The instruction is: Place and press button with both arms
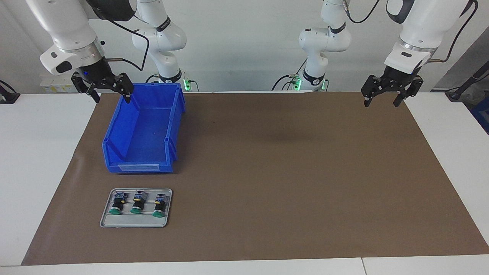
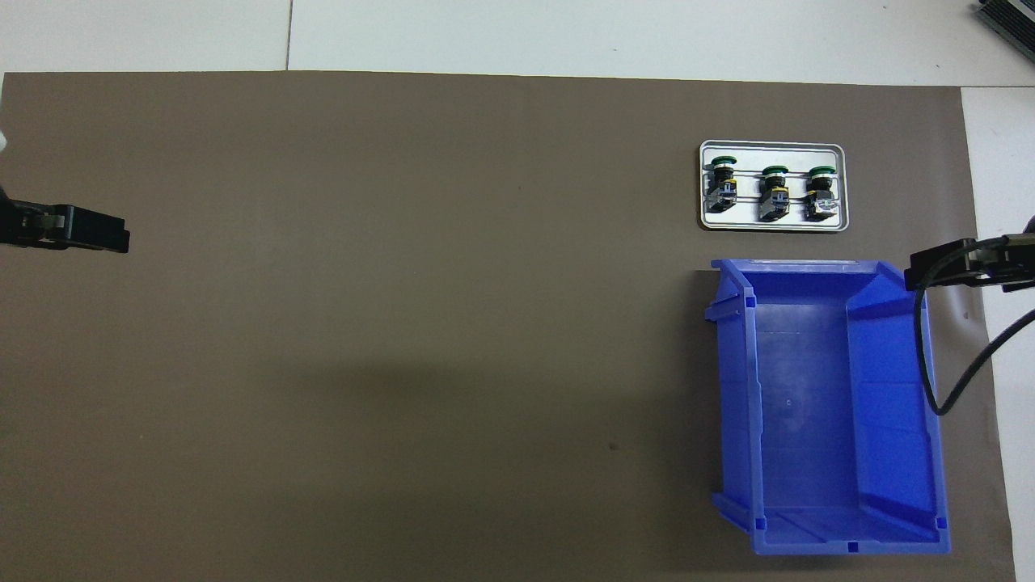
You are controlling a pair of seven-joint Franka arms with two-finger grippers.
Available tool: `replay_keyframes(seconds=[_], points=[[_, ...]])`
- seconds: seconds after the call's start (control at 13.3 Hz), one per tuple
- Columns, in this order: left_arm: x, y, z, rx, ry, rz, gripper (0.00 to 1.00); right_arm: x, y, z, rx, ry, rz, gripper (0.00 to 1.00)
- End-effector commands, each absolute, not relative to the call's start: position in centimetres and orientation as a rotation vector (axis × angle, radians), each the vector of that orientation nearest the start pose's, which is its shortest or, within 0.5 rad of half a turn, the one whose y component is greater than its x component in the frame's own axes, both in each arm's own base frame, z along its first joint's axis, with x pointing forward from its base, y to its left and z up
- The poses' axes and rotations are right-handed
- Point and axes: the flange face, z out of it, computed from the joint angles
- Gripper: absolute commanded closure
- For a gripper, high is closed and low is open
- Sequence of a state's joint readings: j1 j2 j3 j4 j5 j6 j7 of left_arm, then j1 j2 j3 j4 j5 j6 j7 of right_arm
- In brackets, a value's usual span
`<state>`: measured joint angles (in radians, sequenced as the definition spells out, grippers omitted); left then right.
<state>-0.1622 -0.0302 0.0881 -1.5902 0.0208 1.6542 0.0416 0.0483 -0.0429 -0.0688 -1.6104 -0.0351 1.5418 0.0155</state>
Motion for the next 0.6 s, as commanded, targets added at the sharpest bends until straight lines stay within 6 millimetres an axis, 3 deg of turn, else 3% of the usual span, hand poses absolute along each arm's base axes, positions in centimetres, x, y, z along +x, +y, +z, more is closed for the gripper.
replay_keyframes(seconds=[0.0, 0.53], points=[[54.3, -3.3, 64.2, -3.117, 0.233, -0.172, 0.00, 53.2, -1.5, 62.8, -3.185, 0.045, 0.049, 0.00], [54.2, -3.1, 64.1, -3.119, 0.219, -0.158, 0.00, 54.3, -1.7, 62.2, -3.186, 0.090, -0.042, 0.00]])
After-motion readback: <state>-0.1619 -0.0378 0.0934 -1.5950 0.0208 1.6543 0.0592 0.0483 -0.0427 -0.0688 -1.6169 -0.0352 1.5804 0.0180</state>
